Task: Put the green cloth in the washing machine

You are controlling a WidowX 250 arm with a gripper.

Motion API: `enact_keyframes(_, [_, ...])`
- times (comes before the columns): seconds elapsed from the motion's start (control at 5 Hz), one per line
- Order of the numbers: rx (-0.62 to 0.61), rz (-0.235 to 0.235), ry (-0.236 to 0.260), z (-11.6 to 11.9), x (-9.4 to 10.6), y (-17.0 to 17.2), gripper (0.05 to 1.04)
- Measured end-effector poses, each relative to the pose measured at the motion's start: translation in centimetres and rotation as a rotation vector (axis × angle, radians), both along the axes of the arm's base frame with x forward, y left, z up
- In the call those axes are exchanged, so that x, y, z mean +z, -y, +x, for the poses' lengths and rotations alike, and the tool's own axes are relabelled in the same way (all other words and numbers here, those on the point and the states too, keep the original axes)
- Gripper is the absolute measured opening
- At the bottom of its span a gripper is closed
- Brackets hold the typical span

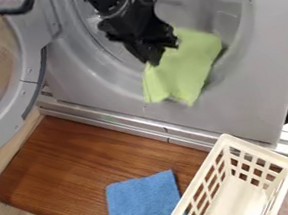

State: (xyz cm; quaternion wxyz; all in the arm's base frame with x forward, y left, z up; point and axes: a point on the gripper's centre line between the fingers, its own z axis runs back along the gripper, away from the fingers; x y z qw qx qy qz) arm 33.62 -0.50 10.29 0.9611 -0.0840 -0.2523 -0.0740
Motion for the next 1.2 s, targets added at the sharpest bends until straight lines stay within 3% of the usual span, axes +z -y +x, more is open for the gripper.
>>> enact_keyframes(0.4, [0.018, 0.008, -0.034, 4.3, -2.2, -0.8, 0.072])
enact_keyframes(0.8, [0.014, 0.066, -0.093, 8.9, -5.8, -1.9, 0.072])
enact_keyframes(1.0, [0.005, 0.059, -0.079, 9.9, -5.8, -1.8, 0.077])
enact_keyframes(1.2, [-0.019, 0.052, -0.109, 9.9, -5.7, -1.6, 0.111])
